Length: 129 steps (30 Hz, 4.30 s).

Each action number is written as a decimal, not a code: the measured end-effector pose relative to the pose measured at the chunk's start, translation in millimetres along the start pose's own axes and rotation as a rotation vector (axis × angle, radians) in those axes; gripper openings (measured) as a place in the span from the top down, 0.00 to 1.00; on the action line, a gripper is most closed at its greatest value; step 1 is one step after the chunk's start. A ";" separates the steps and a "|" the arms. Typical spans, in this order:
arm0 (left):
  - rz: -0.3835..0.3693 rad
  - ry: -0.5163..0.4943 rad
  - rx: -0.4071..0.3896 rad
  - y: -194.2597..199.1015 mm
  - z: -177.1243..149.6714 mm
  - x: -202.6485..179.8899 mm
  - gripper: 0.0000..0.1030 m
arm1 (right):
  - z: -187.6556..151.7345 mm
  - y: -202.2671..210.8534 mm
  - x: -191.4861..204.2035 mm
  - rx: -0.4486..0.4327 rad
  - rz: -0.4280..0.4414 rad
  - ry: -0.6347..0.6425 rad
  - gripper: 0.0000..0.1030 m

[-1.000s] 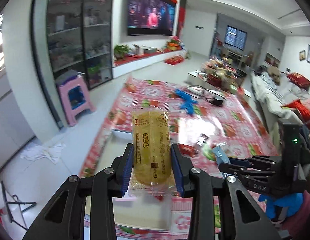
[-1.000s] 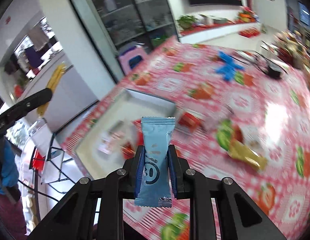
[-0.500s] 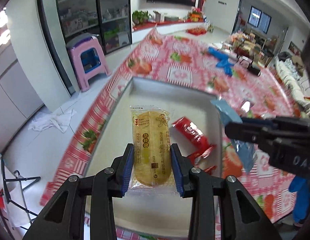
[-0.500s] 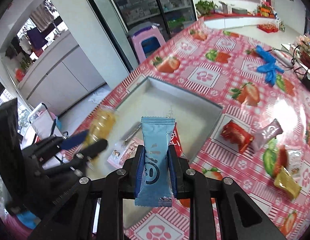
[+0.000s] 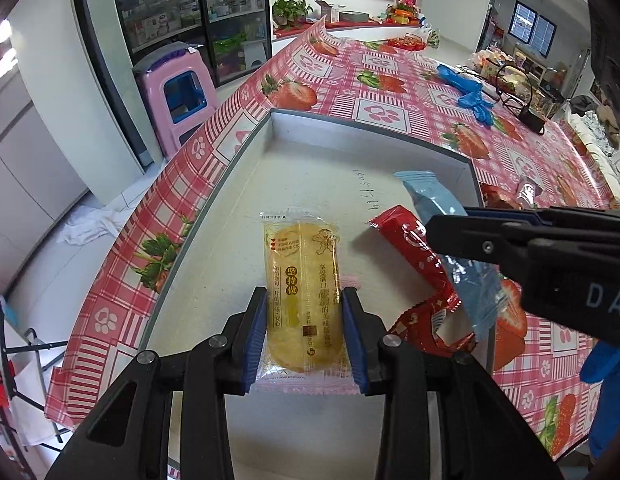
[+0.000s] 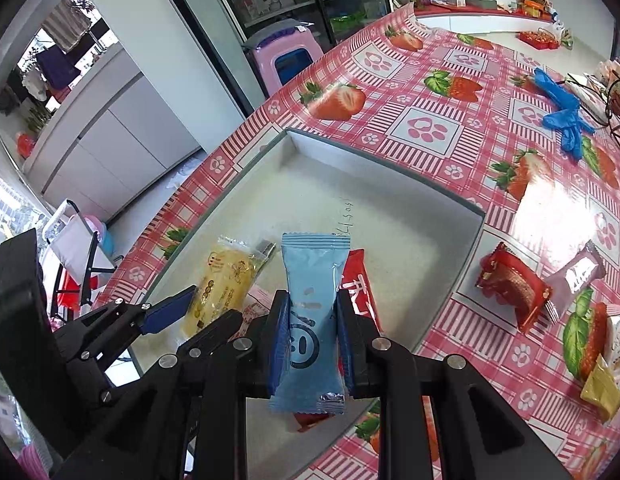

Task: Organize snacks
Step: 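Open both grippers over the white tray to drop the packets, then move both grippers back toward the remaining snack pile, then grasp the red wafer packet with the left gripper while the right gripper grasps the gold bar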

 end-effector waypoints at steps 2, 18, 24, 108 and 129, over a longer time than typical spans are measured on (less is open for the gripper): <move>0.002 0.000 0.003 -2.1 0.1 0.3 0.62 | 0.1 -1.8 1.3 0.003 -0.001 0.003 0.76; 0.004 -0.038 0.011 6.3 -6.4 -18.6 0.18 | -8.1 14.2 -20.3 -0.022 -0.059 -0.009 0.07; -0.072 -0.043 -0.045 50.9 8.6 -54.2 0.18 | -30.4 40.9 -62.7 -0.020 -0.083 -0.065 0.00; -0.120 -0.224 0.024 -103.9 23.0 -217.5 0.48 | -202.4 72.2 -308.8 -0.084 -0.476 -0.286 0.00; -0.149 -0.258 -0.033 -79.8 -30.5 -221.9 0.15 | -202.5 73.7 -309.0 -0.107 -0.479 -0.286 0.00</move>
Point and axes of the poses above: each gripper's, at about its wrist camera, not at the fingertips, and y roughly against the way its jaws point, x to its left, z to its top, the point moved 9 cm from there along -y, roughly the way its jaws point, and after that the axes turned 10 degrees about -z, right-handed, at the moved point
